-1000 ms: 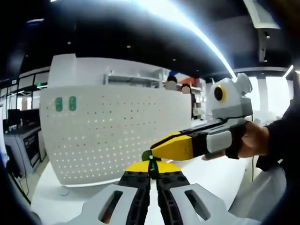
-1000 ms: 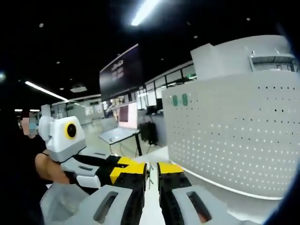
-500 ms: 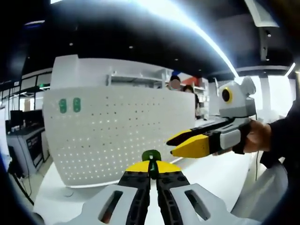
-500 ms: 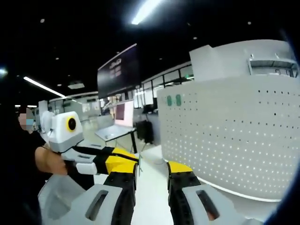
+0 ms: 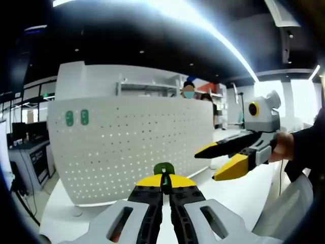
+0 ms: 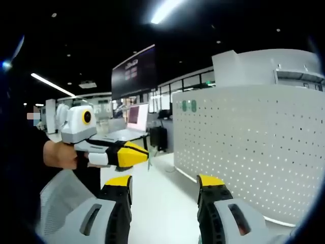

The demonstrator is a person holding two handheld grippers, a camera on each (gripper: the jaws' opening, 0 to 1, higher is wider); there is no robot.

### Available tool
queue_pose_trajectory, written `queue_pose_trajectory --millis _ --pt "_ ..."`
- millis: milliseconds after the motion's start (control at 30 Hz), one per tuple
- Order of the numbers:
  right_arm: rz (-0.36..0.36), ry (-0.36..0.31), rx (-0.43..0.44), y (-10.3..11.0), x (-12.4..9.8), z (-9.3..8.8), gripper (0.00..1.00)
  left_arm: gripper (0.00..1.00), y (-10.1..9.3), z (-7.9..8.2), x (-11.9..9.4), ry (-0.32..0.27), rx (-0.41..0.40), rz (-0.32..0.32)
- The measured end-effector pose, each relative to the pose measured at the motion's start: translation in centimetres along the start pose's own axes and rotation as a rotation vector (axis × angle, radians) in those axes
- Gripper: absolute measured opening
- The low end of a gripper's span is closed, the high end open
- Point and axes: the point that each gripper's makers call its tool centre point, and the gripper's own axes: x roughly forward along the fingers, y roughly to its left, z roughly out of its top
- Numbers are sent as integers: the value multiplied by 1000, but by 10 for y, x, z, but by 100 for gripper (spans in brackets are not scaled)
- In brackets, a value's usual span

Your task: Insert the hook assembly into the mounting plate slot until the hook locks in place.

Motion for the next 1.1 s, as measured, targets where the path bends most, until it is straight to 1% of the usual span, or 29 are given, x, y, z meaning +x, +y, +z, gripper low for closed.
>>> queue_pose_trajectory --millis 67,233,500,667,900,1067,1100 --pt "12 -1 3 0 -5 -1 53 3 1 0 1 2 3 3" --pt "-7 2 5 -6 -16 -2 58 3 8 4 4 4 5 21" --pt "-44 -5 18 -17 -27 -1 59 3 25 17 15 -9 31 77" --pt "-59 -13 28 -21 -32 1 60 3 40 28 24 -21 56 118" --pt "-62 -21 36 -20 -31 4 61 3 62 48 40 -53 80 154" --pt "-57 -17 39 -17 -28 3 61 3 84 68 54 -88 99 193" --pt "-57 -18 40 -17 -28 3 61 3 91 72 58 -95 98 206"
